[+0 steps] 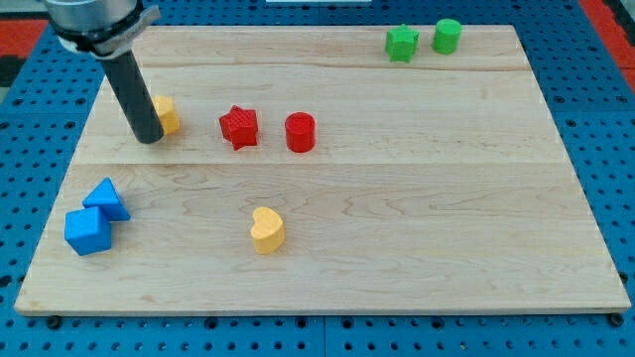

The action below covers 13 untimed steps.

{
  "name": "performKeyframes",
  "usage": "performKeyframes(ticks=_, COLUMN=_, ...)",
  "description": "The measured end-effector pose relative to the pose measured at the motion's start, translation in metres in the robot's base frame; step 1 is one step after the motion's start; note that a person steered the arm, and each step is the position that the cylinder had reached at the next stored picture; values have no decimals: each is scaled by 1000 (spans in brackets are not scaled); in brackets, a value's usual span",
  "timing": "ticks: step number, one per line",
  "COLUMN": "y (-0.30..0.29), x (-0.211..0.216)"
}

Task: Push heart to the left of hexagon

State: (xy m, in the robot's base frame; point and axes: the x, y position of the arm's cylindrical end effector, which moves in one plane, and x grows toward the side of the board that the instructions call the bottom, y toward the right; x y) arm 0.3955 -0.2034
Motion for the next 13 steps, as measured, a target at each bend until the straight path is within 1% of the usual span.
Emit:
performKeyframes(ticks=1, y=35, x=15)
performKeyframes(ticks=2, y=99, x=79)
performKeyframes(ticks=3, y=168, x=119)
performKeyframes(ticks=4, y=206, x=123)
performKeyframes(ticks=5, y=209, x=175)
performKeyframes(ticks=6, y=191, x=171)
performKeyframes(ticks=7, y=156, x=111)
performKeyframes(ticks=8, y=169, x=140)
performKeyframes(ticks=9, y=204, x=173)
performKeyframes(ticks=10, y=189, x=207)
performKeyframes(ticks=11, y=111, x=158)
performKeyframes(ticks=12, y=95, x=106)
performKeyframes(ticks=13, y=87, x=82)
